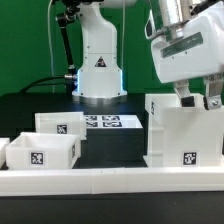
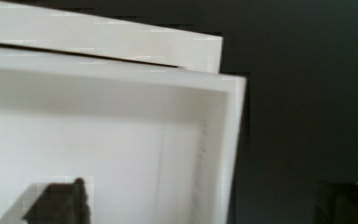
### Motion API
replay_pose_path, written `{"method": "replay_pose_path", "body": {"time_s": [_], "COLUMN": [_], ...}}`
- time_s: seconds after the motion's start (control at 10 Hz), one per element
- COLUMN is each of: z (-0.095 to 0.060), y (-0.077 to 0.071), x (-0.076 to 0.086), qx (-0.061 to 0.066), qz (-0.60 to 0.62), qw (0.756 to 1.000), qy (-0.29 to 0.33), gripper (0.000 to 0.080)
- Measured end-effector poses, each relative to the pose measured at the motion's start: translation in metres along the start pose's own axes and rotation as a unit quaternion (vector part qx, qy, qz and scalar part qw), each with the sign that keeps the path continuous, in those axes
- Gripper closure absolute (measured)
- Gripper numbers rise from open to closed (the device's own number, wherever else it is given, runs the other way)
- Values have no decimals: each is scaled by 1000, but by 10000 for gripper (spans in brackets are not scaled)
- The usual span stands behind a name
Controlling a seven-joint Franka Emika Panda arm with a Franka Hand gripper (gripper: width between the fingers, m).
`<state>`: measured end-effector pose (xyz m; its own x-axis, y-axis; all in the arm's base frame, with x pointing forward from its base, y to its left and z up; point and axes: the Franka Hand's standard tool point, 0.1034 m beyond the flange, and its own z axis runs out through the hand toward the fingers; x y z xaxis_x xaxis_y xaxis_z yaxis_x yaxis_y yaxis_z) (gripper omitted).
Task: Assemble drawer
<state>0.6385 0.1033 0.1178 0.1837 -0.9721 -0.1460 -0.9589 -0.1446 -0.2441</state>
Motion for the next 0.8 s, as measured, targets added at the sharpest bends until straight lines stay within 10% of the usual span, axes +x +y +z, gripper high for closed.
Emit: {"method": "replay_pose_path", "body": {"time_s": [0.4, 0.8], "z": [-35, -34], "y": [18, 21], "x": [-5, -6], "qx": [-43, -47], "qz": [-203, -277], "qw": [977, 959], "qy": [-46, -49], "gripper": [151, 151]}}
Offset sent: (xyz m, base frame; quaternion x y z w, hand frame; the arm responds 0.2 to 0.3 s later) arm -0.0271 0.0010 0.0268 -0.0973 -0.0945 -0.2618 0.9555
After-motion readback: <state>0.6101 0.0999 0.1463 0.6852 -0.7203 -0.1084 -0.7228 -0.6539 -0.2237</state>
